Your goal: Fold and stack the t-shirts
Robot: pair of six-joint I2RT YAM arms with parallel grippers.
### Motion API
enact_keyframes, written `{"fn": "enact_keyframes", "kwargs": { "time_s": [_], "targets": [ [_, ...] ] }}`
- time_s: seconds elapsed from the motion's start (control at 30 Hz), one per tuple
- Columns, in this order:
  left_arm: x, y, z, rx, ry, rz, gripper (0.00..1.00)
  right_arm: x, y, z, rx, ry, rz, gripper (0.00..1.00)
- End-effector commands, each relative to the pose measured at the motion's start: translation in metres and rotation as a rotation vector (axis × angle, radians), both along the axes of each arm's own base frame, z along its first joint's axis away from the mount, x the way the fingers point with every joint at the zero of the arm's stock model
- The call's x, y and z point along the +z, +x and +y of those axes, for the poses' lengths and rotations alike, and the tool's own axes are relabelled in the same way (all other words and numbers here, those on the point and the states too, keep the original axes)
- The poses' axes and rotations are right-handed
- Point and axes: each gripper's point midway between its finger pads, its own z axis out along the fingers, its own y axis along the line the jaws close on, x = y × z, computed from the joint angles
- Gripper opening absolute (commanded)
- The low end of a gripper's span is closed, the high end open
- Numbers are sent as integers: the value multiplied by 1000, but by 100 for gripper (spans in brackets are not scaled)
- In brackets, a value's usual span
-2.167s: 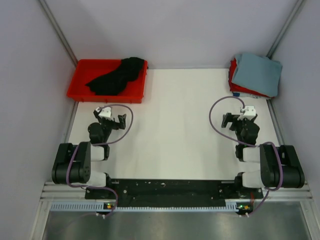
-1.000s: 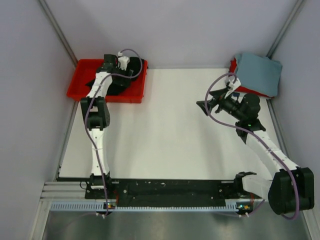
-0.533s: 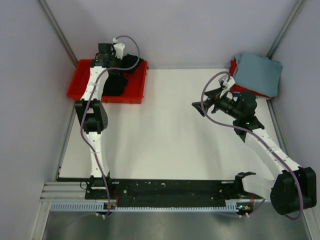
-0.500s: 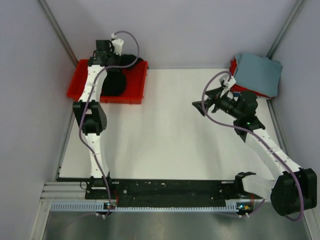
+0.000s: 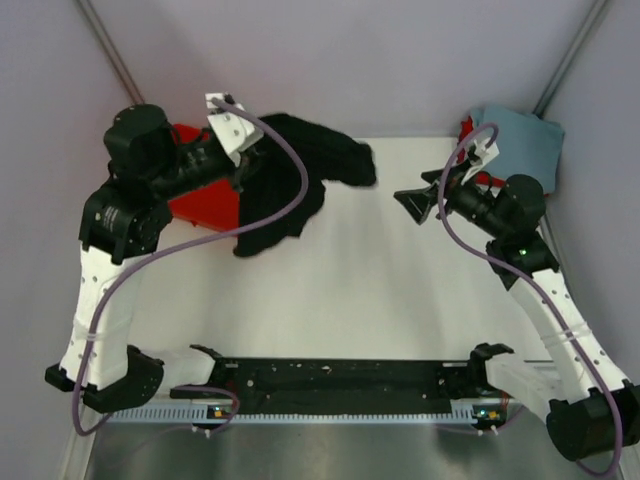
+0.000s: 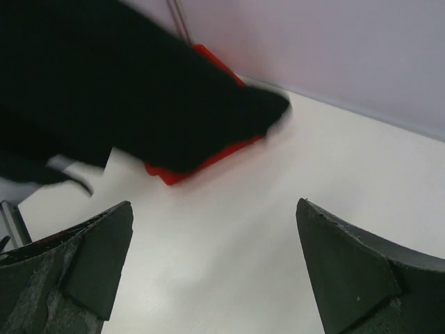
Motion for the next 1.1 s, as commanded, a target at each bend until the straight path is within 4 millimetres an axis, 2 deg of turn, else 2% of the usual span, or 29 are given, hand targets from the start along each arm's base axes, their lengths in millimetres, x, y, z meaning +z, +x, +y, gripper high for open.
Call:
{"fn": "enact_keyframes", "kwargs": {
  "time_s": [0.0,0.1,0.17,0.2,0.27,0.3,0.37,0.47,0.53,0.57,0.67,0.73,0.8,0.93,1.07],
  "targets": [
    [-140,-24,-52,-275,126,469,0,6,-8,-16,-117,1,80,99],
    [-196,-38,-73,-372,172,603,0,-8,-3,-39,-258,-41,137,99],
    [-235,-44,-86,-430,225,655,0,-26,-1,-48,-306,-92,192,99],
    [-255,-49,-88,-455,266,676,12,-34,1,-49,-311,-112,212,99],
    [-286,-50,-89,-457,352,709,76,-52,2,-49,-303,-148,276,99],
    [-296,-47,-87,-445,387,715,98,-60,3,-46,-285,-163,303,99],
    [-308,-30,-74,-341,456,703,99,-74,3,-39,-246,-178,350,98],
    [-317,-6,-43,-190,485,685,99,-88,6,-30,-198,-179,401,96],
    [-323,9,-15,-94,473,688,93,-95,6,-26,-174,-177,430,95],
    [-327,16,2,-39,477,691,82,-98,6,-24,-164,-177,440,95],
    [-353,29,55,109,507,735,24,-107,8,-22,-156,-180,466,94],
    [-381,30,87,192,581,772,0,-111,7,-20,-148,-177,478,94],
    [-406,30,108,247,660,782,0,-115,5,-16,-128,-166,495,94],
    [-440,43,126,296,752,760,0,-132,-7,1,-55,-155,561,92],
    [-453,80,131,364,771,728,0,-160,-32,31,63,-213,614,91]
  ]
}}
